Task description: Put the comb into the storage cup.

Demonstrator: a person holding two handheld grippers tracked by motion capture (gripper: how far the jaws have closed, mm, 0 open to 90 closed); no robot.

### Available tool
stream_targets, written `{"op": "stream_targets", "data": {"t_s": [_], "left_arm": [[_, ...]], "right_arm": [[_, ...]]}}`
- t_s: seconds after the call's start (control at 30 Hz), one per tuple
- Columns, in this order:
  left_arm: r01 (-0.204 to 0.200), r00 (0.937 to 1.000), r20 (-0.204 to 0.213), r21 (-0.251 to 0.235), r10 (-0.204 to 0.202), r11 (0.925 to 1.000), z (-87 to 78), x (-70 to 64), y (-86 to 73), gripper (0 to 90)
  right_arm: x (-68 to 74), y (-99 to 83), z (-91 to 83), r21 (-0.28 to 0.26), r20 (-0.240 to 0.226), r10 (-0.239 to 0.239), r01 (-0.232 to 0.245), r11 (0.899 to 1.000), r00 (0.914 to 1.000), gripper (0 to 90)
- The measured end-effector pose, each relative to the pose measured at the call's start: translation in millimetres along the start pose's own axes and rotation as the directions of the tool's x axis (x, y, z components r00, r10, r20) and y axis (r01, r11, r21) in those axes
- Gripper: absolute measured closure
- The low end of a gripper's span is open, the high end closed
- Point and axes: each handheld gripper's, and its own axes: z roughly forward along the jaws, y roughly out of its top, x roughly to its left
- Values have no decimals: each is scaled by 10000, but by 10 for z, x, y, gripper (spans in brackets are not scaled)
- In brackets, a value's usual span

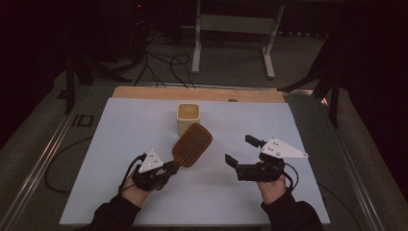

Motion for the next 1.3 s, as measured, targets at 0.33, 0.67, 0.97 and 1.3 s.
{"op": "stream_targets", "data": {"t_s": [0.33, 0.67, 0.97, 1.3], "left_arm": [[90, 10000, -15, -79, -90, 9999, 1, 9, -6, 738], [99, 9999, 25, -115, -98, 9999, 4, 17, -7, 739], [79, 10000, -27, -255, -80, 9996, -19, 23, -2, 738], [35, 10000, 15, -447, -35, 9990, -33, 8, 3, 739]], "right_arm": [[-4, 146, 167, -156, -141, 490, -493, 9987, 9987, 71], [17, 216, 381, -135, -866, 1371, -1387, 9902, 9868, 71], [46, 197, 661, -22, -781, 2765, -2775, 9607, 9579, 72], [5, 136, 900, 283, -544, 4226, -4216, 9063, 9047, 72]]}}
